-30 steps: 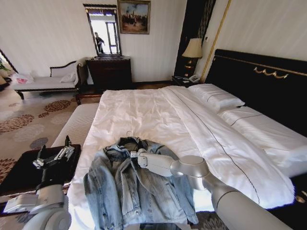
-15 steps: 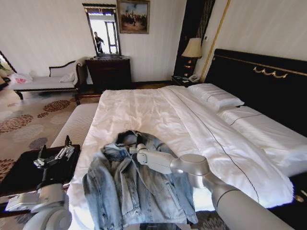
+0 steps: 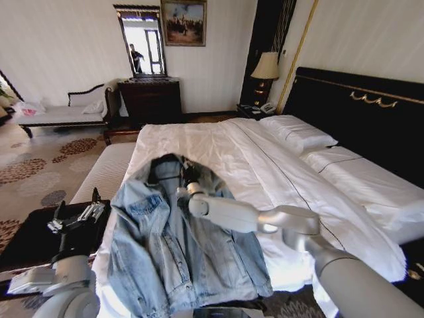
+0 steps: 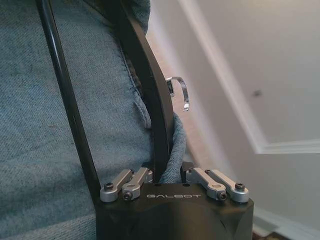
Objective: Pick up the clothes from the bed and hang them on the clothes hanger.
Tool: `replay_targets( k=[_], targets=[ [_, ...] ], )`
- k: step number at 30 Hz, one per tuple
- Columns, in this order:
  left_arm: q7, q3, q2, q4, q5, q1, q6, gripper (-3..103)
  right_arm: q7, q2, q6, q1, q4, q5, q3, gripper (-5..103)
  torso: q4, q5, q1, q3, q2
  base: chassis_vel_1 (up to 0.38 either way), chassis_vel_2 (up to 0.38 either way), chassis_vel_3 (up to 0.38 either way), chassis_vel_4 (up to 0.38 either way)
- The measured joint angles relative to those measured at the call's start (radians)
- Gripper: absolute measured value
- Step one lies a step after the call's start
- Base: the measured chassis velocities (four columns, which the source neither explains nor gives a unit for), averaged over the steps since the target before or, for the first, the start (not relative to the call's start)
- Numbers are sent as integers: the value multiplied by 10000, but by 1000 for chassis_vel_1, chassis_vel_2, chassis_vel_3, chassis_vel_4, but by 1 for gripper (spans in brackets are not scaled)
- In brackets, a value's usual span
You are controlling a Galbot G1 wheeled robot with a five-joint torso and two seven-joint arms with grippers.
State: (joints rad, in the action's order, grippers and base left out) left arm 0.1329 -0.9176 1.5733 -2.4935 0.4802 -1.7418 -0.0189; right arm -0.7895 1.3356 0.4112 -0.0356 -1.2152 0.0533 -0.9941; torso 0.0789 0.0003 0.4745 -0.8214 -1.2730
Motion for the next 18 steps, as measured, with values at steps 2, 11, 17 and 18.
replay_targets(
  k=[2,11,17,18],
  targets=[
    [13,15,4,-35,-13,-38,-9,100,6,-255,-94,35,-345,-224,297,24,0,0,0,0,0,0,0,0,0],
    [216,31,83,-61,257,-332,-191,100,686,-2606,-931,56,-2321,-1264,2688,24,1,2,-2,1,-1,0,0,0,0],
    [259,72,237,-70,231,-609,-267,100,1202,-3948,-1820,-266,-3523,-1592,4456,24,0,2,-3,1,0,0,0,0,0],
    [269,80,263,-71,227,-670,-269,100,1310,-4115,-2036,-336,-3690,-1650,4813,24,-3,0,-3,1,0,0,0,0,0]
  ],
)
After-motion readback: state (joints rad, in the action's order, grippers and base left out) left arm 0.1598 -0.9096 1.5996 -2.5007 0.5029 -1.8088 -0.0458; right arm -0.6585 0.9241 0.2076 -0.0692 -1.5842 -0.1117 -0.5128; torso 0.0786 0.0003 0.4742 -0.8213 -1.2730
